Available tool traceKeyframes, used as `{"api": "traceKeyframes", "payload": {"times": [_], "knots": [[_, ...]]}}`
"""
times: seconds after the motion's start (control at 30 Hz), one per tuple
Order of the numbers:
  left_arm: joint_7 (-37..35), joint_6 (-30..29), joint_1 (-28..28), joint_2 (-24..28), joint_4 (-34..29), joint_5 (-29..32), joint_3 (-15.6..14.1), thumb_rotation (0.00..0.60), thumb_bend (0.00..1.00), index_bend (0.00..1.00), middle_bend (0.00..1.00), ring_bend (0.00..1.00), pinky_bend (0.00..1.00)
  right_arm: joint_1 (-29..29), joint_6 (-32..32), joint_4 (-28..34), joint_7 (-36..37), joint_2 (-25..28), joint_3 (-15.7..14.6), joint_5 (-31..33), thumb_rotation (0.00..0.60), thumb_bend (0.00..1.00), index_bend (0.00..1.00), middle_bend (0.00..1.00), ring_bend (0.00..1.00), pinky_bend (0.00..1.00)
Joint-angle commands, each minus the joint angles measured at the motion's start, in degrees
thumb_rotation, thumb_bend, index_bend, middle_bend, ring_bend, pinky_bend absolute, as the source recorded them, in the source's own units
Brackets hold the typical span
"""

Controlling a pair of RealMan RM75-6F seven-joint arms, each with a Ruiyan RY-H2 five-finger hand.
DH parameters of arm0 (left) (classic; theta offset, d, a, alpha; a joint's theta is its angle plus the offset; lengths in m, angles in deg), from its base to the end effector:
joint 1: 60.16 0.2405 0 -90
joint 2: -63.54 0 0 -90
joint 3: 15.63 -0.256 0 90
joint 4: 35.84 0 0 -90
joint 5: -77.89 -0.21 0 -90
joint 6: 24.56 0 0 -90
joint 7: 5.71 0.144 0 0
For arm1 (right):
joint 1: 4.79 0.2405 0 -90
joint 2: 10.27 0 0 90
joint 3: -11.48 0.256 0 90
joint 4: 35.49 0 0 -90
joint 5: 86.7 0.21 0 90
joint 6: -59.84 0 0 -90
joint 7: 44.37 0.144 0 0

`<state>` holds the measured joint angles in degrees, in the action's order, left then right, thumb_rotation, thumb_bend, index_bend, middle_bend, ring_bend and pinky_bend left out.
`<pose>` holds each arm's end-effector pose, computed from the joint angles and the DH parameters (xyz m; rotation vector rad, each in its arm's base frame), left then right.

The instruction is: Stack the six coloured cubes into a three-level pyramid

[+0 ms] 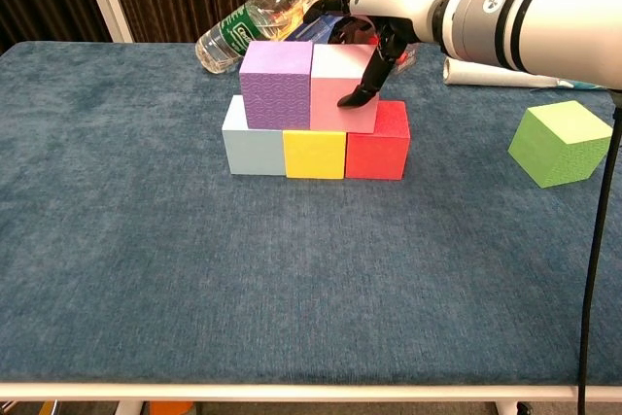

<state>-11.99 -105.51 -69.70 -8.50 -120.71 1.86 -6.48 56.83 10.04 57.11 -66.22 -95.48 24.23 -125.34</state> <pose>-0.3251 0.2297 0.1425 -1.1938 -1.0044 -1.0103 -0.0482 -0.3725 -0.0149 1.9422 -1.1484 0.9571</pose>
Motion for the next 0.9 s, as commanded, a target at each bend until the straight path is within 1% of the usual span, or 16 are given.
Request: {"api": "traceKeyframes", "payload": {"times": [0.03, 0.33, 0.6, 0.9], "knots": [[-0.1, -0.1, 0.1, 0.0, 0.1, -0.1, 0.0, 0.6, 0.09, 0.15, 0.16, 0.13, 0.12, -0.1, 0.1, 0.2, 0.0, 0.2, -0.1, 0.0, 0.6, 0.15, 0.0, 0.21, 0.0, 0.0], [0.2, -0.1, -0.1, 0.0, -0.2, -0.2, 0.0, 0.6, 0.09, 0.15, 0.16, 0.13, 0.12, -1.1, -0.2, 2.7, 1.0, 2.1, 0.1, -0.7, 0.6, 0.13, 0.0, 0.11, 0.0, 0.0], [0.5, -0.3, -0.1, 0.3, -0.5, -0.3, 0.1, 0.6, 0.09, 0.15, 0.16, 0.13, 0.12, -1.6, 0.0, 4.4, 2.2, 3.2, 0.4, -2.0, 0.6, 0.11, 0.0, 0.1, 0.0, 0.0], [1.0, -0.1, -0.2, 0.4, -0.8, 0.0, 0.2, 0.6, 0.09, 0.15, 0.16, 0.13, 0.12, 0.0, 0.6, 2.6, 2.7, 1.1, 2.0, -1.9, 0.6, 0.11, 0.0, 0.1, 0.0, 0.0]]}}
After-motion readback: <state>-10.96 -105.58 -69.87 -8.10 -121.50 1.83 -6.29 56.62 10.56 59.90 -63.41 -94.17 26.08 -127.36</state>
